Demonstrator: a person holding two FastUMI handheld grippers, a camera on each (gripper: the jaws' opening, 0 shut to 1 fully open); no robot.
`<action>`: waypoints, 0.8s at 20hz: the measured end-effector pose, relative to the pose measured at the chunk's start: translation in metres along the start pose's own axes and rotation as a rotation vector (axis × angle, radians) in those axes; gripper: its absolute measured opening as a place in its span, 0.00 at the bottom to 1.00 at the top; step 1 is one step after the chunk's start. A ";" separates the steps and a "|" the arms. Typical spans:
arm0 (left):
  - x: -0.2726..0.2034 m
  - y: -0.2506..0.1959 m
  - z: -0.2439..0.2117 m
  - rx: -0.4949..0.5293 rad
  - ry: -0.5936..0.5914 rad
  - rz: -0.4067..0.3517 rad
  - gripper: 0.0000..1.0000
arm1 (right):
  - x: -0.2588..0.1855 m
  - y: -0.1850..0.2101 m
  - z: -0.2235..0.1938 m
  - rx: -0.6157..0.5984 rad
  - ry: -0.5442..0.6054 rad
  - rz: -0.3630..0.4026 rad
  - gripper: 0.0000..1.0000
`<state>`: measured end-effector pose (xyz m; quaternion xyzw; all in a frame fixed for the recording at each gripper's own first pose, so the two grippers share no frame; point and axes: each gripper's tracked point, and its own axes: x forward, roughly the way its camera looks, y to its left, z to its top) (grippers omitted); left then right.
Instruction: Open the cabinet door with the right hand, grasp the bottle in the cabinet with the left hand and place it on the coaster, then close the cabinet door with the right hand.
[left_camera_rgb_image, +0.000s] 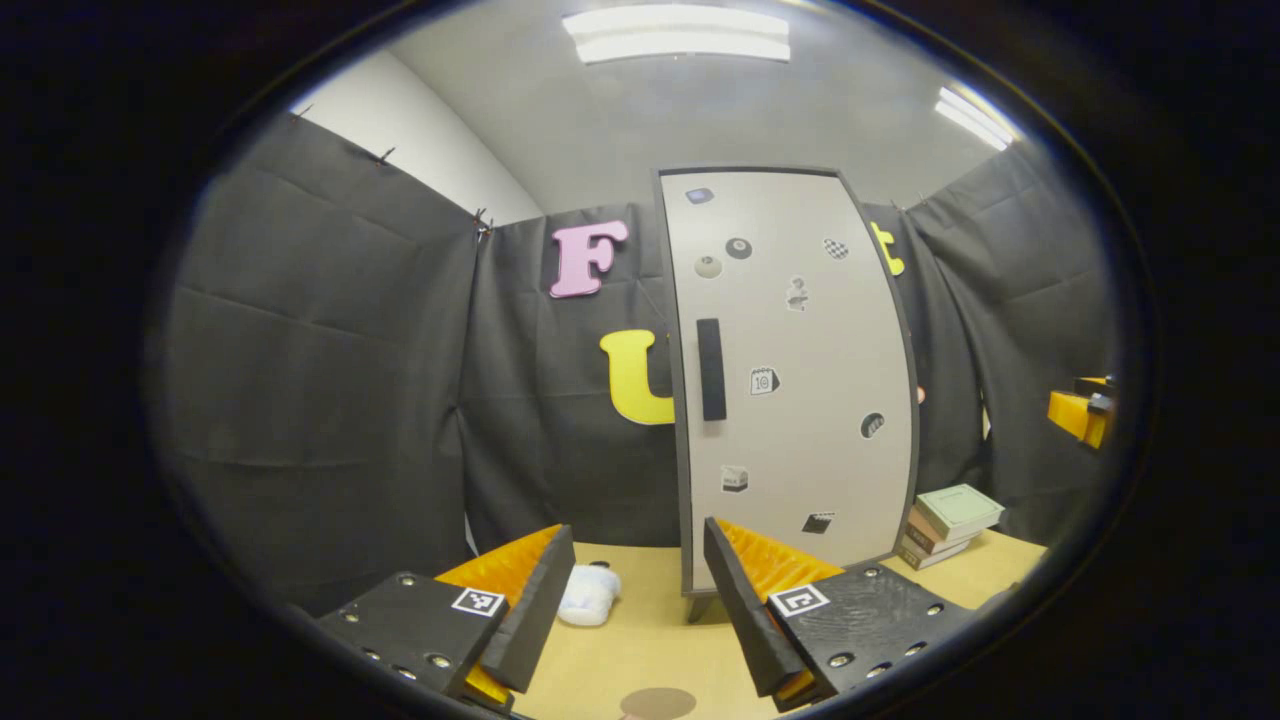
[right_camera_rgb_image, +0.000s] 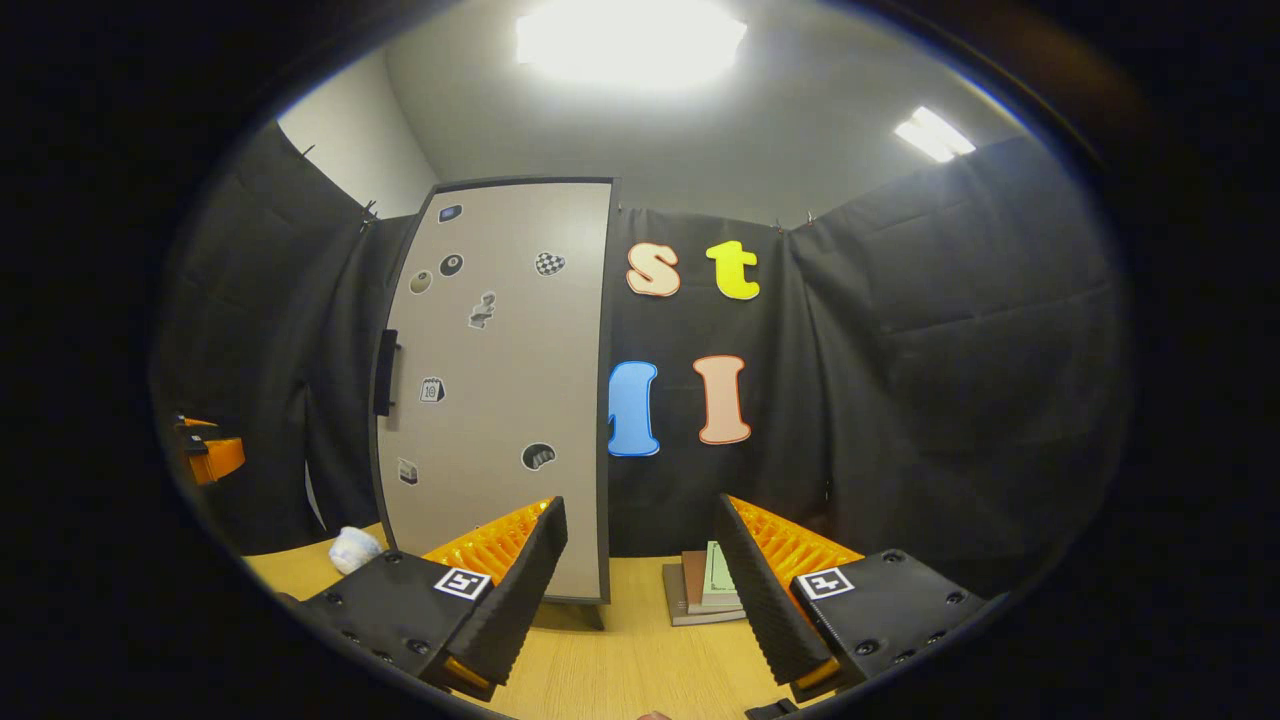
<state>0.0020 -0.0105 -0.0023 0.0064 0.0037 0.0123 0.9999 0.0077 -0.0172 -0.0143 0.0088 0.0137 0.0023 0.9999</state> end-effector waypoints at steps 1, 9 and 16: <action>-0.002 -0.003 0.000 0.001 -0.001 0.002 0.79 | 0.001 -0.003 -0.002 -0.001 0.003 0.000 0.95; -0.015 -0.007 -0.007 0.021 0.015 0.083 0.79 | 0.020 -0.011 -0.011 -0.039 -0.004 0.062 0.95; -0.029 0.024 -0.006 0.038 0.018 0.182 0.79 | 0.048 0.028 0.012 -0.015 -0.047 0.180 0.93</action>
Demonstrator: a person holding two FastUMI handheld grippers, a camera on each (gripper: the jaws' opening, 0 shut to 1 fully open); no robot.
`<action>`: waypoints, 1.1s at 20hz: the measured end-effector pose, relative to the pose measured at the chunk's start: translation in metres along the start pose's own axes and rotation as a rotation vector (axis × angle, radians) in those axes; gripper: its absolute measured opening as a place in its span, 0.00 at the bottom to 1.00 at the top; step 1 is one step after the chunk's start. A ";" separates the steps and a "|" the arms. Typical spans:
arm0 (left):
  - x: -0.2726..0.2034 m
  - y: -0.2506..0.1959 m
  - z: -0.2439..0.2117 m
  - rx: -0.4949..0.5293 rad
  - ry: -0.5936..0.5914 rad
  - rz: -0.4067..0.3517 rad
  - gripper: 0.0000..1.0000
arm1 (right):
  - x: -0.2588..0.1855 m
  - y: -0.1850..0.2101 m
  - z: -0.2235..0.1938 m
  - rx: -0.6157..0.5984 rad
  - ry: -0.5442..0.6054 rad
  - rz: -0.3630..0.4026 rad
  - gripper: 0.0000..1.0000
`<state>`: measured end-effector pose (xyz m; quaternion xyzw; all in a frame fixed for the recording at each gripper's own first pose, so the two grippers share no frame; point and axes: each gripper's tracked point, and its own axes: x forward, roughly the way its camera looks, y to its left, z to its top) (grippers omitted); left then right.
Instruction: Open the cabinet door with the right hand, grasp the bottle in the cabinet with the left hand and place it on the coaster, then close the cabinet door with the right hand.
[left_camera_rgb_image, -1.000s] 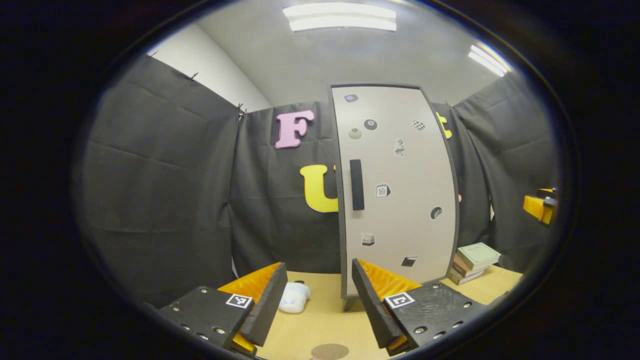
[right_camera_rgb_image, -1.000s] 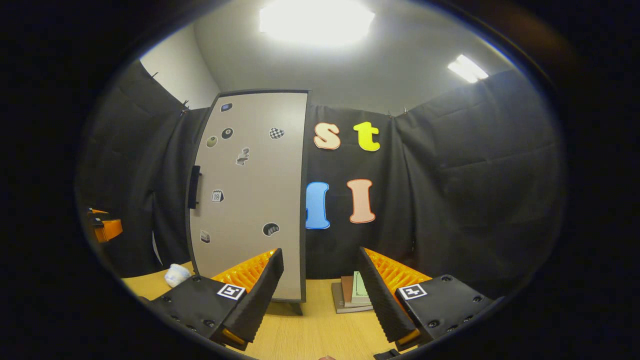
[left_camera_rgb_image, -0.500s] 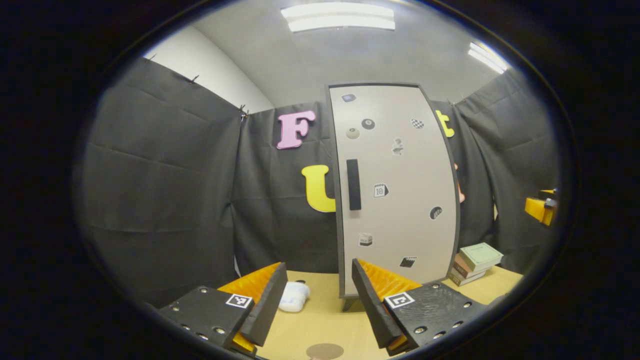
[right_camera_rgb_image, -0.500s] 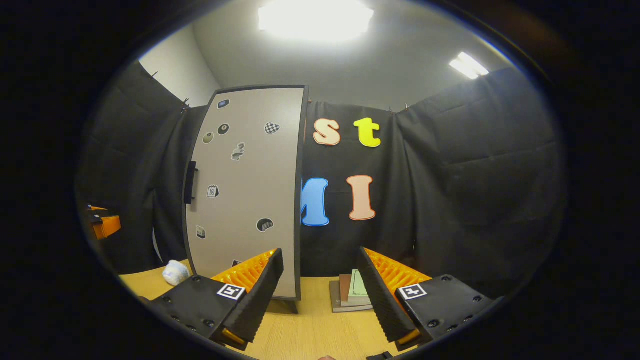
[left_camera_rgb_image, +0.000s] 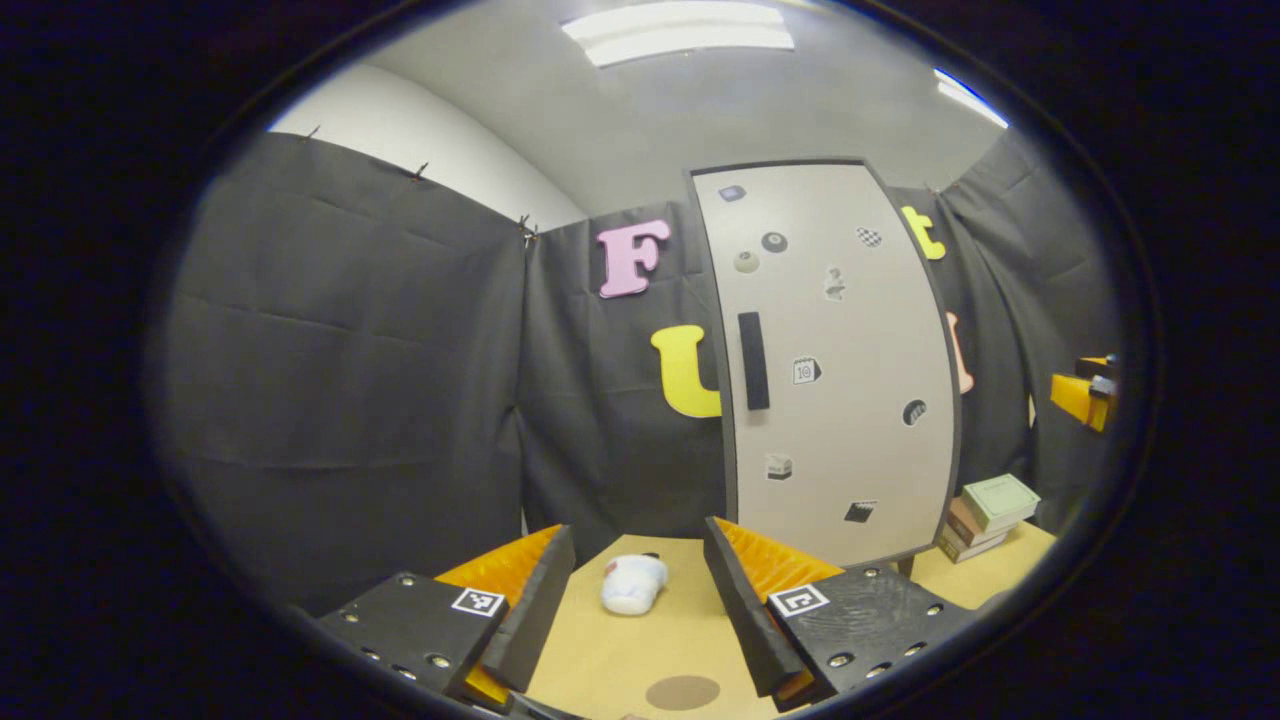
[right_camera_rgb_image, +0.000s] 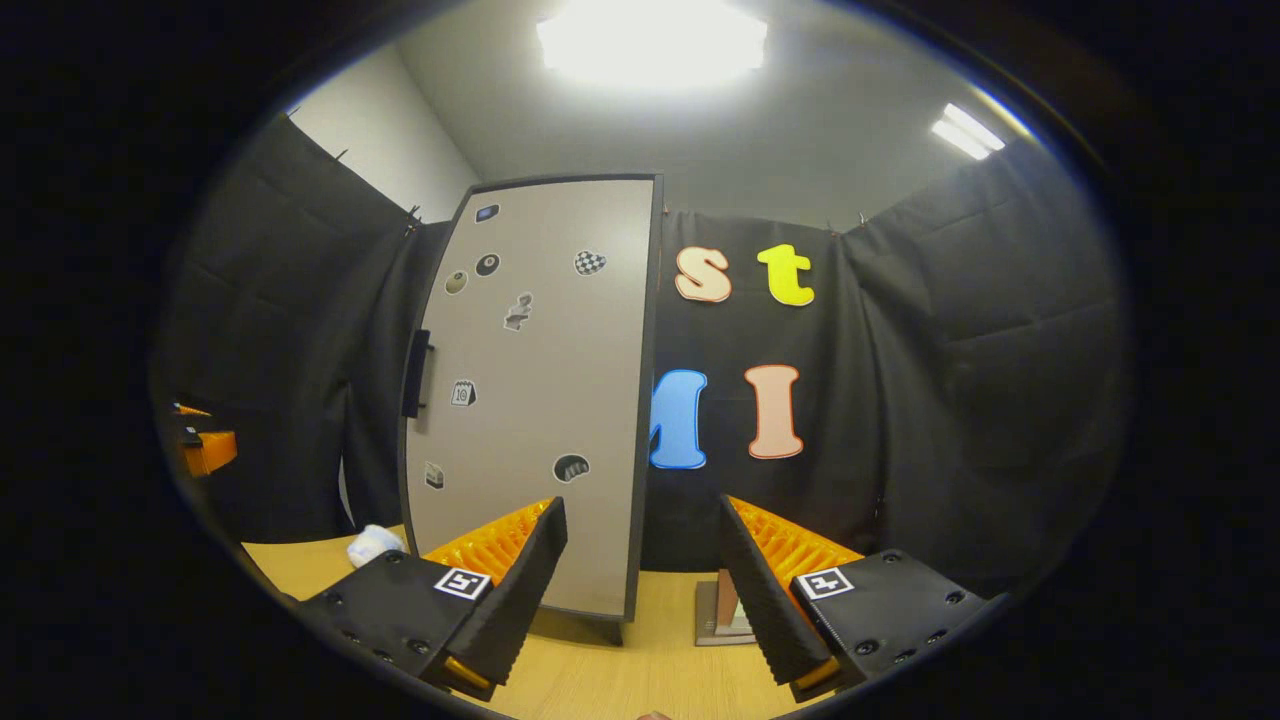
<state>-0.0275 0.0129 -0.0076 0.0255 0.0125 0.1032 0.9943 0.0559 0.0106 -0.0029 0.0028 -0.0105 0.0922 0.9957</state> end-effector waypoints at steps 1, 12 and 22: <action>0.002 0.005 0.001 -0.002 -0.003 0.005 0.79 | 0.007 0.008 0.003 0.006 0.000 0.011 0.95; 0.049 0.091 -0.017 -0.039 -0.001 0.053 0.79 | 0.078 0.109 0.053 0.062 -0.016 0.106 0.93; 0.065 0.199 -0.056 -0.024 0.044 0.182 0.81 | 0.135 0.212 0.073 0.047 -0.019 0.195 0.95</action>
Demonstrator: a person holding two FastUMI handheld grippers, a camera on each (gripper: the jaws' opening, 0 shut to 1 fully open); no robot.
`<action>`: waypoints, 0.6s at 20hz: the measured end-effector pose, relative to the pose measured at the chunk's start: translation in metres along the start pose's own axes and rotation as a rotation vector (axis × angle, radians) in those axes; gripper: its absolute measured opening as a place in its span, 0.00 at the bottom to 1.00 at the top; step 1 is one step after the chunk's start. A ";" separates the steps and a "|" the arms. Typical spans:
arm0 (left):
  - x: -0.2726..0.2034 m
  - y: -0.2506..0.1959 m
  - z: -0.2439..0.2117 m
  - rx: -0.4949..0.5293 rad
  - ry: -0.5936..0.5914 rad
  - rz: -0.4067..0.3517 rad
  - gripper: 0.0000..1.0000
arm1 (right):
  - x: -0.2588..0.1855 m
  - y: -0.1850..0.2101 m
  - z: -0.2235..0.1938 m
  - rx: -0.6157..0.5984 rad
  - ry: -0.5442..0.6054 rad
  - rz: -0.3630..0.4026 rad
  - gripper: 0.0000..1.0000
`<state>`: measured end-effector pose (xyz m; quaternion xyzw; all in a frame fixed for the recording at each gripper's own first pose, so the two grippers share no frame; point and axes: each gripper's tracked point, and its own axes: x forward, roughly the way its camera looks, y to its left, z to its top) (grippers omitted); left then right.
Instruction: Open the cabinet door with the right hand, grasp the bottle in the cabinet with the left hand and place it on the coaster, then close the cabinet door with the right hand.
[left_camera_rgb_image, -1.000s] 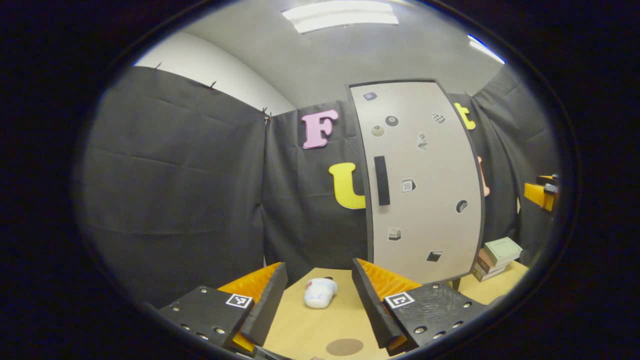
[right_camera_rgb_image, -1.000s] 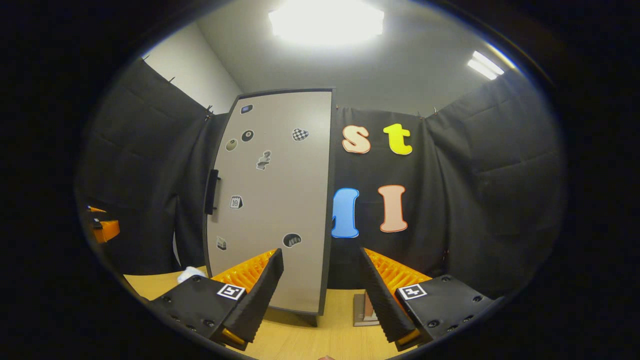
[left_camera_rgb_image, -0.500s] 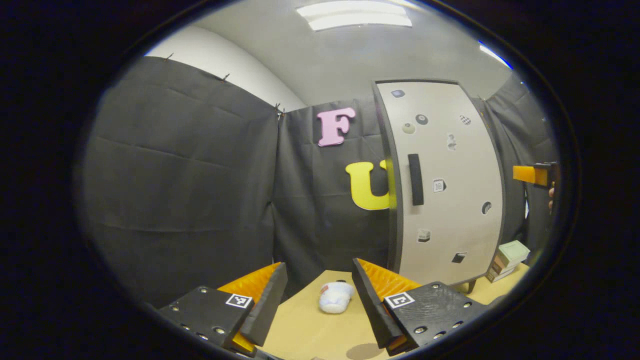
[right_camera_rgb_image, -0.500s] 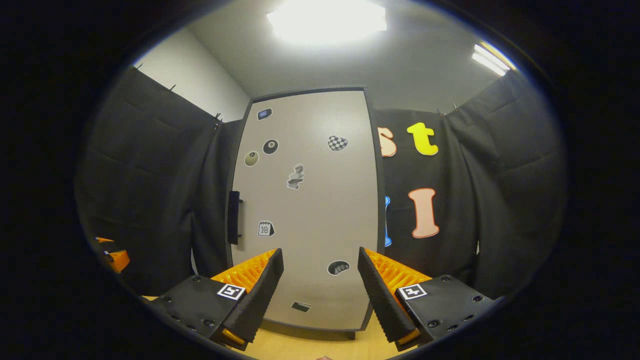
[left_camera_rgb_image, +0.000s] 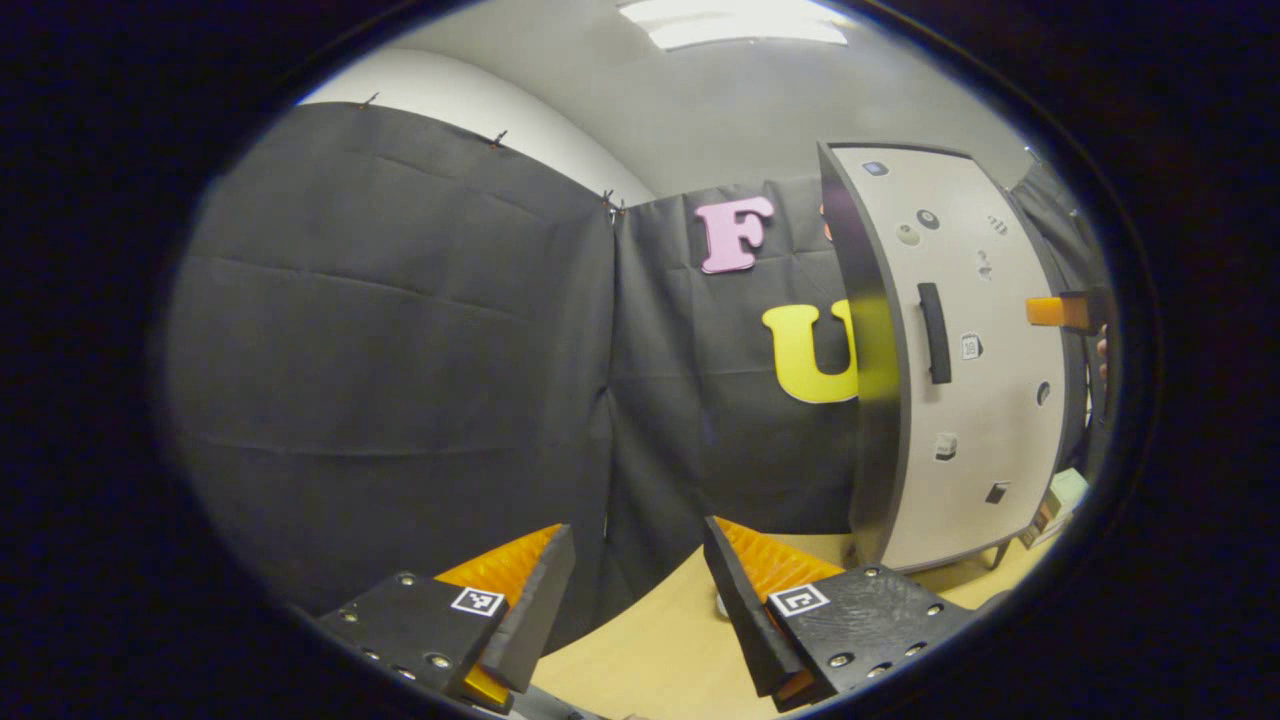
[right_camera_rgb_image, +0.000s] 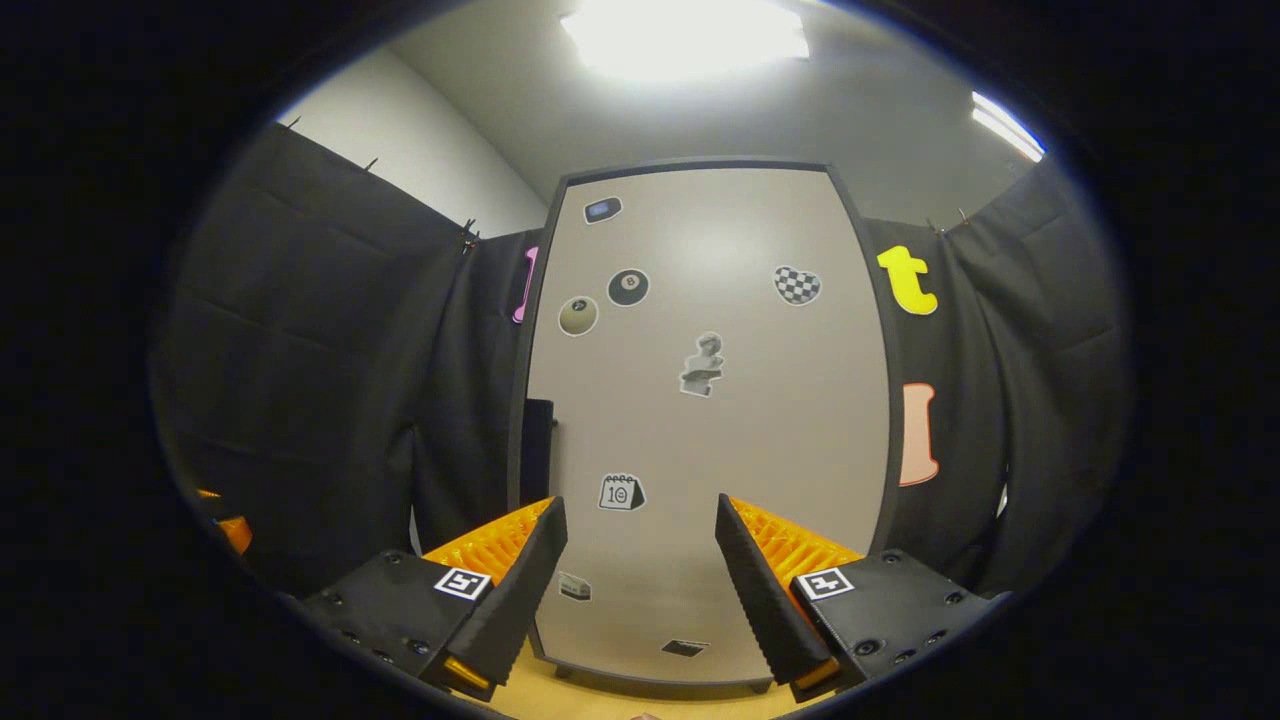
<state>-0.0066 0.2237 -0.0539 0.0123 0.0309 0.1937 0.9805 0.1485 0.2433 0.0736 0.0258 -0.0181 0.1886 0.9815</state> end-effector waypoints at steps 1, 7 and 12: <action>0.002 0.011 -0.004 0.012 0.005 0.013 0.81 | 0.007 0.008 0.003 0.000 -0.007 0.006 0.95; 0.005 0.068 -0.019 0.029 0.030 0.079 0.79 | 0.052 0.052 0.001 0.016 0.009 0.016 0.95; 0.011 0.104 -0.026 0.042 0.033 0.111 0.79 | 0.086 0.073 -0.005 0.000 0.040 0.000 0.95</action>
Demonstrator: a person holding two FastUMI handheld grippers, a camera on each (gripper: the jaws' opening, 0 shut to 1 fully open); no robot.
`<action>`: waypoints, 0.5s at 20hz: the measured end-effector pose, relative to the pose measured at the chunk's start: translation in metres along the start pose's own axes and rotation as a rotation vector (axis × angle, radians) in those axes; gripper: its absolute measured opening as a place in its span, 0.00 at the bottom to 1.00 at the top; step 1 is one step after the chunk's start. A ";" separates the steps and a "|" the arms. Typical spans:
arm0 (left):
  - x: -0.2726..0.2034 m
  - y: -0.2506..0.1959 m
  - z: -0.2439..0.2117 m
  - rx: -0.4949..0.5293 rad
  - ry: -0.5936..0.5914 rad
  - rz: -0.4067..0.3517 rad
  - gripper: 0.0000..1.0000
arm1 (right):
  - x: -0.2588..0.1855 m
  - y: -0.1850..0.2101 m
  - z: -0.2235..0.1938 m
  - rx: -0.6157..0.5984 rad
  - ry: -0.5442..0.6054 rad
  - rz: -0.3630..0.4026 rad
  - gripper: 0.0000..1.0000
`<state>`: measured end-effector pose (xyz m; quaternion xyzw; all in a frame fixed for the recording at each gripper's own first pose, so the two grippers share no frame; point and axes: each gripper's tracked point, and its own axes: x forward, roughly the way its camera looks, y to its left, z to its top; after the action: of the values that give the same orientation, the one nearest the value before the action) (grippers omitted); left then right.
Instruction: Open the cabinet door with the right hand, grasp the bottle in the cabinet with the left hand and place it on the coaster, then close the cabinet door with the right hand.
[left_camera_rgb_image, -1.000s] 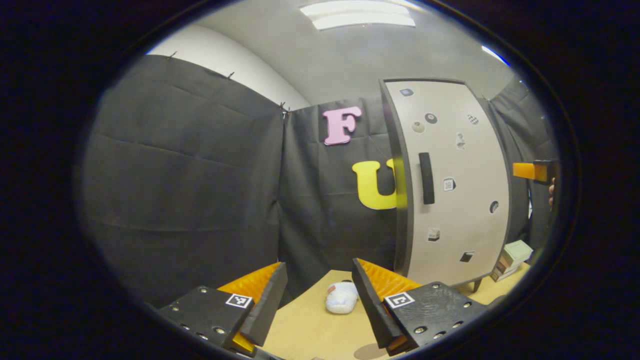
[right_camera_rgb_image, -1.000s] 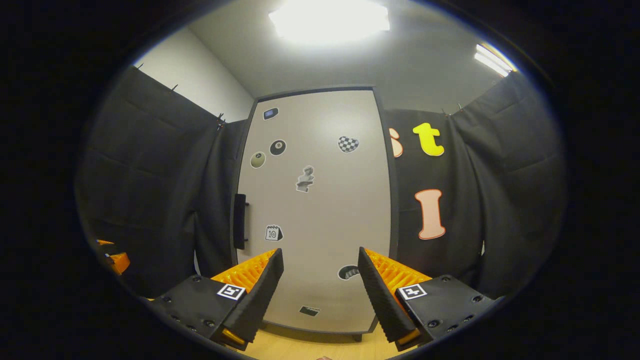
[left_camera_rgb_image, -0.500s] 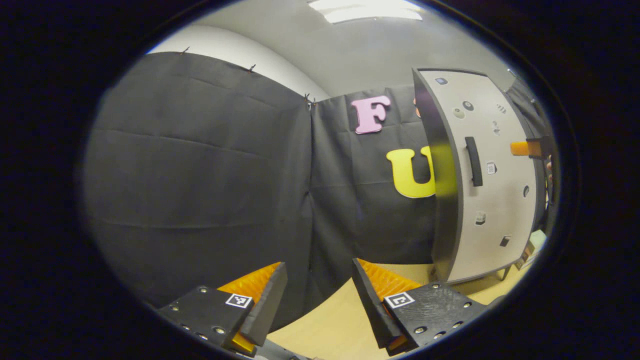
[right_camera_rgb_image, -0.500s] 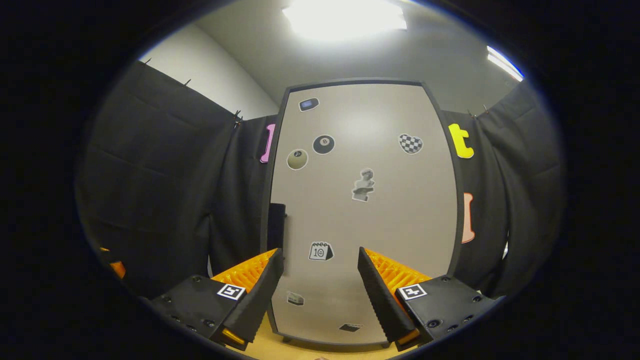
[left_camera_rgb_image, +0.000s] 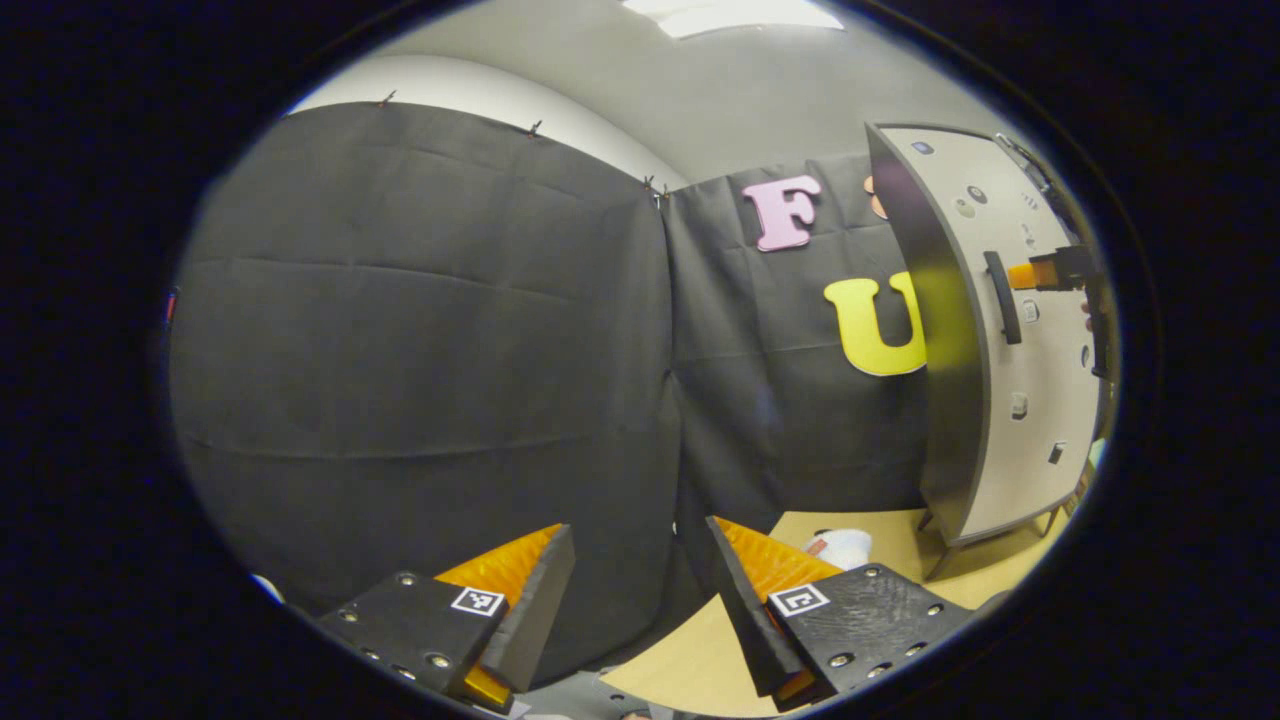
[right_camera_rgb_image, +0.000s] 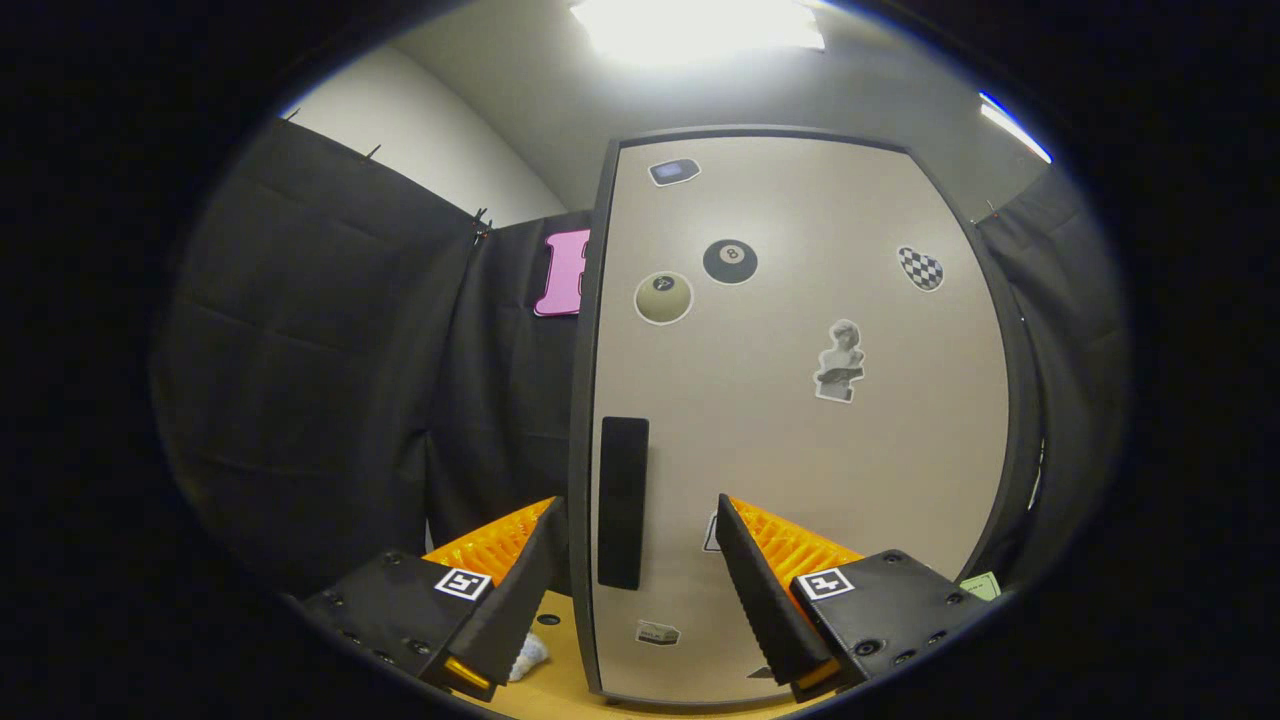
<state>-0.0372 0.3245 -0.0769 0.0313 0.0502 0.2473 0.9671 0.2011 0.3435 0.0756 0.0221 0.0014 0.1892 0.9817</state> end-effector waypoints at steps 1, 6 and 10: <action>0.003 0.003 -0.003 -0.002 0.003 0.000 0.79 | 0.005 0.002 -0.003 -0.005 0.011 -0.008 0.95; 0.015 0.009 -0.021 -0.006 0.027 -0.009 0.79 | 0.033 0.016 -0.013 0.006 0.059 -0.021 0.95; 0.019 0.011 -0.031 -0.016 0.047 -0.017 0.79 | 0.046 0.026 -0.012 0.039 0.091 -0.011 0.77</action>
<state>-0.0291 0.3444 -0.1083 0.0174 0.0710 0.2401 0.9680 0.2340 0.3855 0.0649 0.0323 0.0499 0.1847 0.9810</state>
